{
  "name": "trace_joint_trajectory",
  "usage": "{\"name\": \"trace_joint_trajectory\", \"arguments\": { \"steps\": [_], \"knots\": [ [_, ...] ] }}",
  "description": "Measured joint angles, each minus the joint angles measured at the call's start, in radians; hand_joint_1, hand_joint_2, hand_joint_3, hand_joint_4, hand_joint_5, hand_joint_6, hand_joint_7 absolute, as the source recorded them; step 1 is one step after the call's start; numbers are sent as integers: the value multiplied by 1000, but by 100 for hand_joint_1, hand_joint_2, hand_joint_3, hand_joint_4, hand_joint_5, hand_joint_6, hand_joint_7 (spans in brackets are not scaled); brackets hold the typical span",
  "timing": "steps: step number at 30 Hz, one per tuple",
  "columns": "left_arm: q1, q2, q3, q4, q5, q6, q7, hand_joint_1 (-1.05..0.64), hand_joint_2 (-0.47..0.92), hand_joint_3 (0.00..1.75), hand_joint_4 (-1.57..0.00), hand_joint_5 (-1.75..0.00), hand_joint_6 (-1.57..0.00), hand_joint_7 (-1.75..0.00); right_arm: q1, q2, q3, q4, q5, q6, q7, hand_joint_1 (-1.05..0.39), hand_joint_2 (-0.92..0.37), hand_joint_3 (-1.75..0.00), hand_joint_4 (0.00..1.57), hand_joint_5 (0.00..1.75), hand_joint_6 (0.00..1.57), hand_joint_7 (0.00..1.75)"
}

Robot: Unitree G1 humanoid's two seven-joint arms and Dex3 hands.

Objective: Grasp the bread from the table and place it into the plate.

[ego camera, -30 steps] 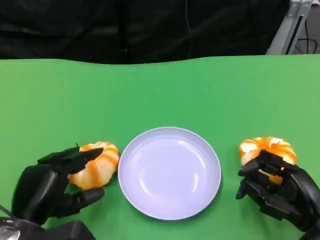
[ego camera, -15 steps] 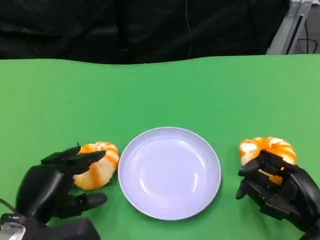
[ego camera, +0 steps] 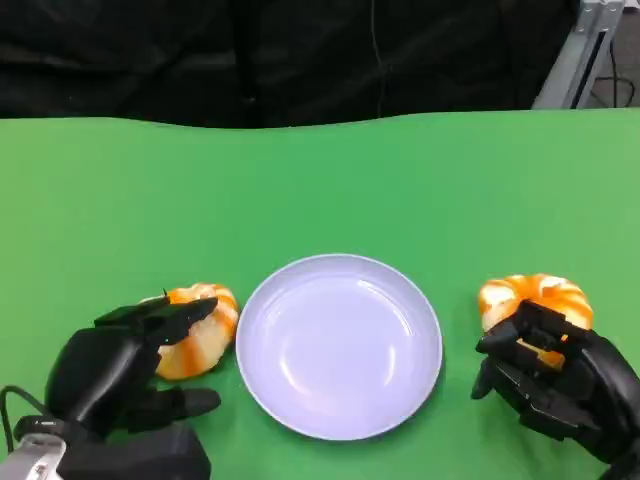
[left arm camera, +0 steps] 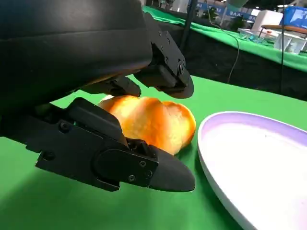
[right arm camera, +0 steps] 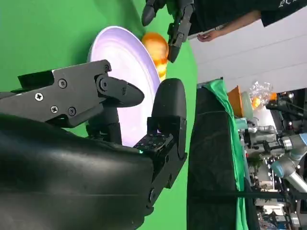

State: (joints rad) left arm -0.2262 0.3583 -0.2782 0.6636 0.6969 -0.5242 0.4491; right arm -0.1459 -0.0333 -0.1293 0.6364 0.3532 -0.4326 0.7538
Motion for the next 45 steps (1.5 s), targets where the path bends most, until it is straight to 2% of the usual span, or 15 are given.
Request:
{"name": "trace_joint_trajectory", "arguments": {
  "steps": [10,13,14,16,19,29,35,36,37,38,40,42,44,45],
  "knots": [
    [-65,-15,-26,115,-1,0,17,-81,92,16,-43,0,-45,0,0,0,-3,0,0,0,-1,0,-84,-56,53,162,61,117],
    [-87,-20,-34,149,-3,1,17,-68,92,15,-43,0,-44,0,0,0,-3,0,0,0,0,-1,-84,-56,53,163,61,117],
    [-91,-20,-36,154,-2,4,17,-50,92,11,-43,0,-44,0,0,0,-3,0,0,0,0,0,-84,-57,53,163,61,117],
    [-99,-20,-39,165,-3,6,16,-32,92,8,-43,0,-44,0,0,0,-3,-1,0,0,0,0,-84,-57,53,163,61,117],
    [-109,-20,-40,176,-11,5,16,-20,92,8,-43,0,-44,0,0,0,-2,-3,0,0,-1,0,-84,-57,53,163,61,116],
    [-115,-20,-47,186,-46,0,-12,-7,92,19,-41,0,-45,0,0,0,-2,-3,0,0,-1,0,-84,-57,53,164,61,118],
    [-115,-20,-47,184,-52,1,-21,-3,92,21,-47,-2,-50,-2,0,0,-2,-3,-2,0,-3,-1,-84,-57,52,164,60,118],
    [-115,-20,-47,183,-55,2,-22,-3,92,22,-60,-9,-59,-6,0,0,-2,-3,-2,0,-3,0,-84,-57,52,164,61,118],
    [-115,-20,-47,183,-57,2,-22,-3,92,22,-65,-12,-63,-8,0,0,-2,-3,-2,0,-3,0,-84,-58,52,164,61,118],
    [-115,-20,-47,184,-58,-2,-19,-4,92,25,-63,-32,-70,-8,0,0,-2,-3,-2,0,-4,1,-84,-58,52,164,61,118],
    [-115,-20,-47,184,-59,-8,-11,-5,92,30,-45,-93,-83,-8,0,0,-2,-4,-2,0,-4,1,-84,-58,52,164,61,118],
    [-116,-20,-46,186,-65,-11,0,-7,92,36,-42,-118,-90,-13,0,0,-2,-4,-2,0,-4,0,-84,-58,53,164,61,118],
    [-119,-20,-45,191,-73,-17,5,-7,92,39,-41,-126,-92,-16,0,0,-2,-4,-2,0,-4,0,-83,-58,53,164,61,118],
    [-120,-21,-44,194,-78,-19,9,-8,92,41,-41,-131,-89,-29,0,0,-2,-4,-2,0,-4,1,-84,-58,53,164,61,118]
  ]
}}
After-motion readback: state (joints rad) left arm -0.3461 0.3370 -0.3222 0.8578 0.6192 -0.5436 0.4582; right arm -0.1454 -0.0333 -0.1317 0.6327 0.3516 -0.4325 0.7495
